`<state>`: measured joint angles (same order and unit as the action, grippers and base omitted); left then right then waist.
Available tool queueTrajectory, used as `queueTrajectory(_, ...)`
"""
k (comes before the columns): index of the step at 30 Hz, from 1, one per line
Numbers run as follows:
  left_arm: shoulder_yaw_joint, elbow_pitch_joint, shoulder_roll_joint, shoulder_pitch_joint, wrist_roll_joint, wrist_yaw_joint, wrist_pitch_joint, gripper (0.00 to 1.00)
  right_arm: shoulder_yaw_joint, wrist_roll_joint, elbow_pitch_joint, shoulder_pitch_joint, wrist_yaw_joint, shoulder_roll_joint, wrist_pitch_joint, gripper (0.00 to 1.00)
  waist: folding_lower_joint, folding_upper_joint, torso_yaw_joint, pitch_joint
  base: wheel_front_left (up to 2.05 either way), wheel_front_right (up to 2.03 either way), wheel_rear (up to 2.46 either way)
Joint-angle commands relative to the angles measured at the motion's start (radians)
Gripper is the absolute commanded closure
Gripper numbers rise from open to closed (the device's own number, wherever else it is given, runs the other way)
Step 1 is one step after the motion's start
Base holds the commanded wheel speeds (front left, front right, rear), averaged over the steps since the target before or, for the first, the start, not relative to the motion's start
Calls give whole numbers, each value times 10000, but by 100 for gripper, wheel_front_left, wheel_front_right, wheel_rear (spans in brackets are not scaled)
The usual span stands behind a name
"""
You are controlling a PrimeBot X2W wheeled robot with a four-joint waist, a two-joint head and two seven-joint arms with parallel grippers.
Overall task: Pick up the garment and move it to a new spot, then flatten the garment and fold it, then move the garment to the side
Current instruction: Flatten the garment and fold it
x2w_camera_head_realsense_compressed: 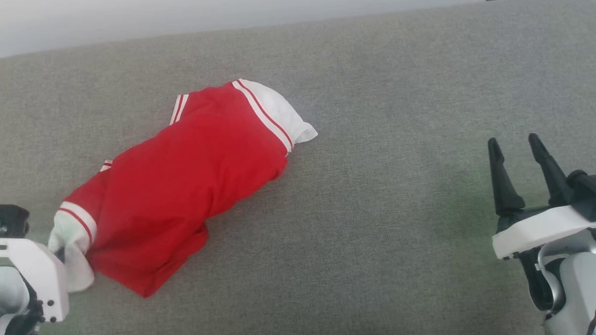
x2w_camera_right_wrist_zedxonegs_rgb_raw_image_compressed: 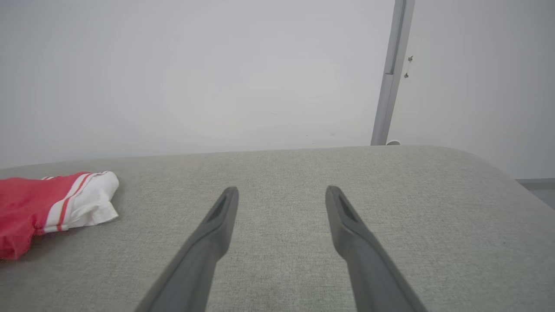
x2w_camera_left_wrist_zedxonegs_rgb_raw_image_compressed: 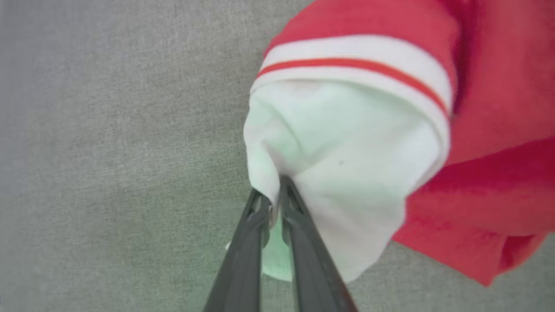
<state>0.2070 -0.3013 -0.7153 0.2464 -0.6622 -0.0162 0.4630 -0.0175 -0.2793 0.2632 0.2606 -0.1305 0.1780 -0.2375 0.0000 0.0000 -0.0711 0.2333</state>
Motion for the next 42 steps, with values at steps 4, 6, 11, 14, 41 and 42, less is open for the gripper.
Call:
queueTrajectory(4,31,-850,316,478,-248,240,-198,56,127,-83,33,83,-3,14,10,0,0,0,-17,-60,0,0,0)
queueTrajectory(6,-22,-1128,437,646,-339,260,-323,0,177,-95,51,81,-3,56,57,0,0,0,12,-123,0,0,0)
queueTrajectory(11,-96,-1337,530,905,-474,253,-454,0,209,-83,29,-65,-3,210,160,0,0,0,235,-360,0,0,0)
queueTrajectory(14,-142,-1158,554,939,-442,176,-649,0,289,-90,-16,-111,-3,339,173,0,0,0,463,-540,0,0,0)
queueTrajectory(41,-1485,1886,2653,-1473,-343,-1089,-6328,0,1854,-1152,1396,2192,-3,1559,2644,0,0,0,3581,-639,0,0,0)
queueTrajectory(42,-1438,1894,2764,-1499,-330,-1060,-6475,0,1985,-1226,1562,2353,-3,1659,2831,0,0,0,3707,-579,0,0,0)
